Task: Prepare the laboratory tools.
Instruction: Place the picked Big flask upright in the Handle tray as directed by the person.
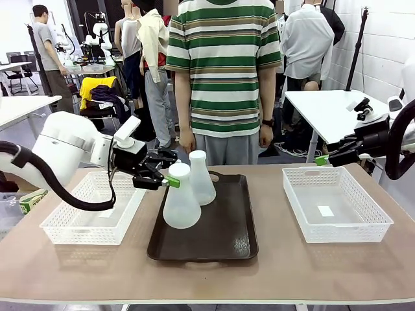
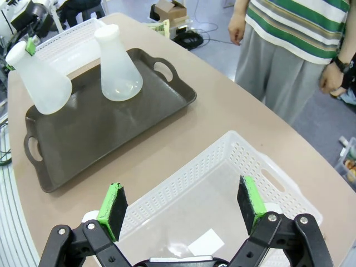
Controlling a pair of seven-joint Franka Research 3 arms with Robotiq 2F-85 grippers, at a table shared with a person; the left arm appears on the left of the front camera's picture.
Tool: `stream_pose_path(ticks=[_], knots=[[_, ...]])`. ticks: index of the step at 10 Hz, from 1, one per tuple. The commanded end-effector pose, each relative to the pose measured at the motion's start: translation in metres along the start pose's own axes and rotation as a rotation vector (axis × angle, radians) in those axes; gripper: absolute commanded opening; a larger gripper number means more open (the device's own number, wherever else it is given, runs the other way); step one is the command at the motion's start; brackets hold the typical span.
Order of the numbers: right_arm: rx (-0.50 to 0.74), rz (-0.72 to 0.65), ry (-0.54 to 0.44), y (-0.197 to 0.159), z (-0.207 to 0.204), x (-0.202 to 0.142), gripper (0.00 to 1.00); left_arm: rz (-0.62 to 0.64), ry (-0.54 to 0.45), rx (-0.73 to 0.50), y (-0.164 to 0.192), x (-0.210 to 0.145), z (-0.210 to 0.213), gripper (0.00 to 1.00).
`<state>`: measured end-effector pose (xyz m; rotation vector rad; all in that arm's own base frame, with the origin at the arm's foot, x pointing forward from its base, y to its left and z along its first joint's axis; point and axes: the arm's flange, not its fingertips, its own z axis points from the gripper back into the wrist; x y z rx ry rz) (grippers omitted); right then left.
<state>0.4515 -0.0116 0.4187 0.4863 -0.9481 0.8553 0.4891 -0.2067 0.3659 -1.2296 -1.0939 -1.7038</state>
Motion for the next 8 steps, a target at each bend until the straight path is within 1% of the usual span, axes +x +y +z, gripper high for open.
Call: stream_pose_path(ticks=[1,3,8], knots=[[0.0,-0.002,0.014,0.0,0.0,-0.001,1.0,0.003,-0.079,-0.029,0.014,-0.011,0.005,0.0],[0.0,-0.002,0.014,0.0,0.0,-0.001,1.0,0.017,-0.089,-0.042,0.018,-0.024,0.008,0.0],[0.0,-0.002,0.014,0.0,0.0,-0.001,1.0,0.056,-0.035,-0.078,0.02,-0.048,0.008,0.0]])
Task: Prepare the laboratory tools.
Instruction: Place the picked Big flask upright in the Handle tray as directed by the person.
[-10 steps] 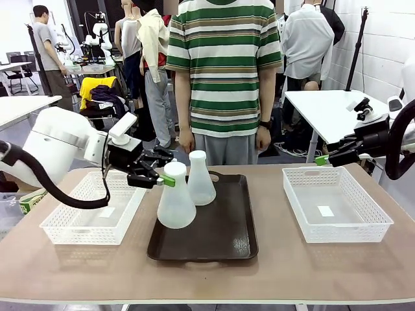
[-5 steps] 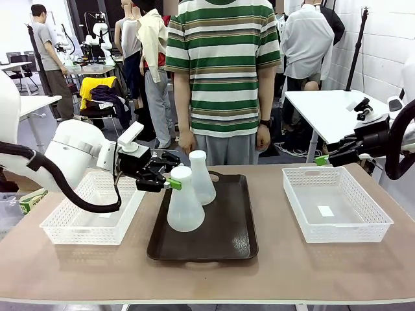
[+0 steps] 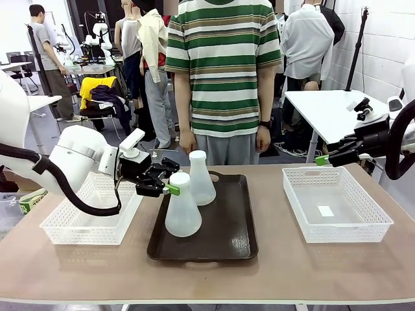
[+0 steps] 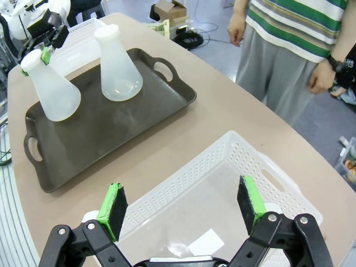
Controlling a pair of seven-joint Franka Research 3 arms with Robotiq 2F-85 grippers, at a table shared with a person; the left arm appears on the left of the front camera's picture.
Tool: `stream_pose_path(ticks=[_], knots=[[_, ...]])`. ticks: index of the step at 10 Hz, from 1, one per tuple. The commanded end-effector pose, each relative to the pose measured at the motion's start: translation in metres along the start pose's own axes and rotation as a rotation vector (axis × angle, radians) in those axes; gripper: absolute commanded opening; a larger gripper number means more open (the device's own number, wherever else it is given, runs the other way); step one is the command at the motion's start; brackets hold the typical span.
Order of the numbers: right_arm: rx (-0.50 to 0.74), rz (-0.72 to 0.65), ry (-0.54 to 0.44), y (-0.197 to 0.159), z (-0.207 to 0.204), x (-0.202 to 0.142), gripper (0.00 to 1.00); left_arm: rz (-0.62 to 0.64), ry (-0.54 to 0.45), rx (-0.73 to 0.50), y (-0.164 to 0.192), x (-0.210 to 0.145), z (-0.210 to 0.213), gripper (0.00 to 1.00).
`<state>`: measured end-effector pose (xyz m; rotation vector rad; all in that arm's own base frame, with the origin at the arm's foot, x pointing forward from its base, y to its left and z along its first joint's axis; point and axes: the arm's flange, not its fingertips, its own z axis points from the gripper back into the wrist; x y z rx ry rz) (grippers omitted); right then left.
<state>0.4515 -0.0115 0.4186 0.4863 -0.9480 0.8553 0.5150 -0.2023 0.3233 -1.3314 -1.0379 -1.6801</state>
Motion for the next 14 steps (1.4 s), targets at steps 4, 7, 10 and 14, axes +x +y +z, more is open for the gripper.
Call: stream_pose_path(ticks=[4,7,10,14], knots=[[0.0,-0.002,0.014,0.0,0.0,-0.001,1.0,0.021,0.001,-0.027,0.004,-0.006,0.006,0.08],[0.0,-0.002,0.014,0.0,0.0,-0.001,1.0,0.02,0.001,-0.039,0.002,-0.005,0.006,0.68],[0.0,-0.002,0.014,0.0,0.0,-0.001,1.0,0.038,0.007,-0.039,-0.001,-0.002,0.007,1.0],[0.0,-0.002,0.014,0.0,0.0,-0.001,1.0,0.081,0.028,-0.052,-0.004,0.0,0.012,1.0]])
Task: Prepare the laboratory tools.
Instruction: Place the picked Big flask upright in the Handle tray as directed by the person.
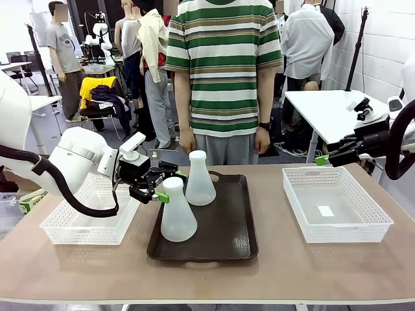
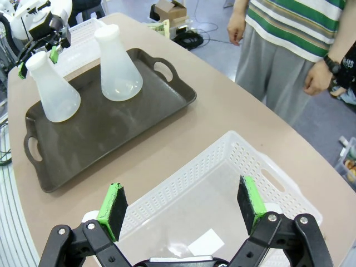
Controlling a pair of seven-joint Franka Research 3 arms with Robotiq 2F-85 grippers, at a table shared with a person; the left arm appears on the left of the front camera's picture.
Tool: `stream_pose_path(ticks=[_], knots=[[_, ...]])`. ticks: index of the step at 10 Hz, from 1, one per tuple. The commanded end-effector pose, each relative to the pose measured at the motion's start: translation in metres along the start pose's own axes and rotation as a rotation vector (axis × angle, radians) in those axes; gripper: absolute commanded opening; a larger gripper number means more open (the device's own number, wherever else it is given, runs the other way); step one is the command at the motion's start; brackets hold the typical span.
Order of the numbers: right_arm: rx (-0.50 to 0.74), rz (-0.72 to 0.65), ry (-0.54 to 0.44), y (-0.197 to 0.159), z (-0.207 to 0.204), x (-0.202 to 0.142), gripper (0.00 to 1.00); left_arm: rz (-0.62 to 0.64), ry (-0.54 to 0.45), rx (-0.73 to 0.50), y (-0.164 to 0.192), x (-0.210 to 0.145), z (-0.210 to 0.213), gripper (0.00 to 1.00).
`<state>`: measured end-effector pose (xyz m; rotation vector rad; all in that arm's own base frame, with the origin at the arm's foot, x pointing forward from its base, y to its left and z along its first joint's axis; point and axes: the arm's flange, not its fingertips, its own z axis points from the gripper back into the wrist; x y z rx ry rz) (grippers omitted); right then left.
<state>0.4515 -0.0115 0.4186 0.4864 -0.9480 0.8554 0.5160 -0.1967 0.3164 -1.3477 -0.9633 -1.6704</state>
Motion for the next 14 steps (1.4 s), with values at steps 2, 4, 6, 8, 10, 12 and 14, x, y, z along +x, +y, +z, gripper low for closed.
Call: stream_pose_path(ticks=[2,4,6,8,10,12,14], knots=[[0.0,-0.002,0.014,0.0,0.0003,-0.0006,1.0,0.032,0.009,-0.021,-0.0027,0.0069,0.0081,1.0],[0.0,-0.002,0.014,0.0,0.0003,-0.0006,1.0,0.017,0.011,-0.007,-0.0015,0.0,0.0032,1.0],[0.0,-0.002,0.014,0.0,0.0003,-0.0006,1.0,0.017,0.011,-0.007,-0.0015,0.0,0.0032,1.0],[0.0,-0.002,0.014,0.0,0.0003,-0.0006,1.0,0.017,0.011,-0.007,-0.0015,0.0,0.0032,1.0],[0.0,-0.002,0.014,0.0,0.0003,-0.0006,1.0,0.017,0.011,-0.007,-0.0015,0.0,0.0032,1.0],[0.0,-0.002,0.014,0.0,0.0003,-0.0006,1.0,0.017,0.011,-0.007,-0.0015,0.0,0.0032,1.0],[0.0,-0.002,0.014,0.0,0.0003,-0.0006,1.0,0.017,0.011,-0.007,-0.0015,0.0,0.0032,1.0]])
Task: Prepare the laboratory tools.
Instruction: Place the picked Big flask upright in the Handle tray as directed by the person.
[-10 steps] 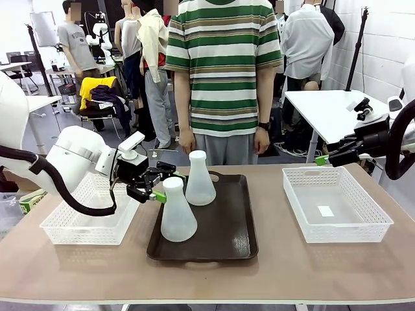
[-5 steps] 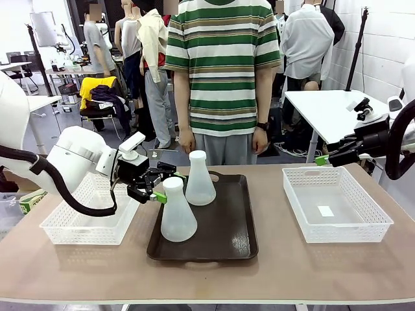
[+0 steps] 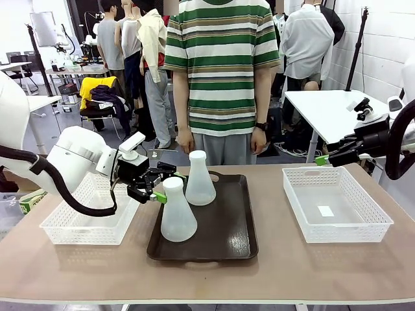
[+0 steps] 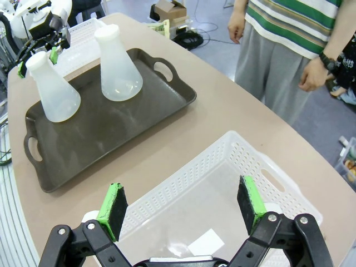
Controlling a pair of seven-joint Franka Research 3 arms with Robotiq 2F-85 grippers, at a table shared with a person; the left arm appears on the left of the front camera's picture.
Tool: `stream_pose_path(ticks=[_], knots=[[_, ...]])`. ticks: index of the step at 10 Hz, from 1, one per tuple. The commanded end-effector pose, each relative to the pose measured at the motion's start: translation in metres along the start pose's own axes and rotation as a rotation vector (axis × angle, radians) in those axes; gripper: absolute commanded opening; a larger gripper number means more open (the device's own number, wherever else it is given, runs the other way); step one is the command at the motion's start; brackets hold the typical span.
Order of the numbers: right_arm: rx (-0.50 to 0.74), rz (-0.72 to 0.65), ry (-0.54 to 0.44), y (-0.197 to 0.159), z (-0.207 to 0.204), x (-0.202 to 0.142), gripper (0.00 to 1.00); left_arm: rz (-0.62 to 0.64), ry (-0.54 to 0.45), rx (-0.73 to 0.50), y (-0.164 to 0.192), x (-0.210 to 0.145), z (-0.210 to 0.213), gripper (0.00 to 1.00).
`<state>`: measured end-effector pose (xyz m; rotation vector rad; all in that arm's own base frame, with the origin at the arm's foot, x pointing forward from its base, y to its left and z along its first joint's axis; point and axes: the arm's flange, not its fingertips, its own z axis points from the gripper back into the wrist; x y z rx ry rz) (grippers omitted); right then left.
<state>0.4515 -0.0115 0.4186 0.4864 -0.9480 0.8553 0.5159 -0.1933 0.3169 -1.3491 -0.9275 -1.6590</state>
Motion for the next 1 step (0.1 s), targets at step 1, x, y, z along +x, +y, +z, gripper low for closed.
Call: stream_pose_path(ticks=[1], knots=[[0.0,-0.002,0.014,0.0,0.0003,-0.0006,1.0,-0.012,0.0,0.0,-0.0001,-0.0002,0.0001,1.0]])
